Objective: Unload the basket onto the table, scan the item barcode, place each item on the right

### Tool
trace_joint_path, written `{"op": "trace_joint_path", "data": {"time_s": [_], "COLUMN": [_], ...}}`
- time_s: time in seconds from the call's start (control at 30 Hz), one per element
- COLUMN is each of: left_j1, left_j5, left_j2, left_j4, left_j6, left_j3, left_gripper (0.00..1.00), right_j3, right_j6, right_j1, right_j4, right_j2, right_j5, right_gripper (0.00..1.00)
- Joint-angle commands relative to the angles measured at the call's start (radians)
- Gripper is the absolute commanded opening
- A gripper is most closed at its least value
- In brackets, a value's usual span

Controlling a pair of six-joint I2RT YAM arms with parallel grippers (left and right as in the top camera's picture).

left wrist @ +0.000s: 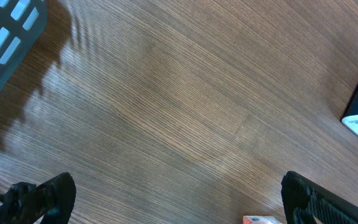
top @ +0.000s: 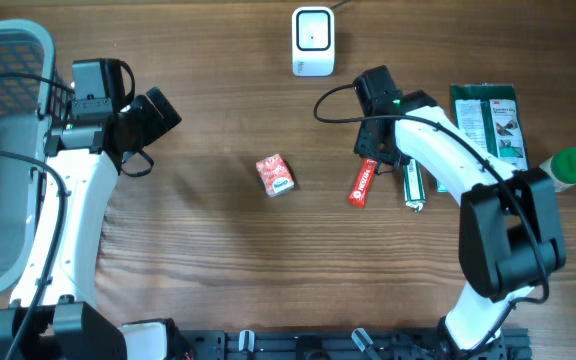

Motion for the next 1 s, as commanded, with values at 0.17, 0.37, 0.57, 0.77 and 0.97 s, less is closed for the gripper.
{"op": "trace_joint_path", "data": {"time_s": [0.17,0.37,0.57,0.77,0.97], "left_j1": [0.004,0.004,0.004,0.004,0.004], "left_j5": [-0.010,-0.010,-0.010,-0.010,-0.010], "left_j2": [-0.009,-0.009,-0.009,-0.009,-0.009], "left_j4": [-0.001,-0.001,-0.001,-0.001,-0.001], "left_j6": [0.002,0.002,0.002,0.001,0.001], "left_j3": [0.008,0.008,0.008,0.008,0.008], "left_gripper": [1.00,1.00,1.00,1.00,1.00], "right_j3": [-0.052,-0.088,-0.088,-0.088,-0.039], "right_j6": [0.040,0.035,-0.064,-0.120,-0.152], "right_j1": [0.002,0.003,0.005,0.007,0.006], "right_j4": [0.051,0.130,0.192,0.220,0.237], "right_j2": [0.057,0.057,0.057,0.057,0.026], "right_j5": [-0.013,-0.099,-0.209,-0.221,-0.221], "right_gripper": [0.19,0.18,0.18,0.17,0.22]}}
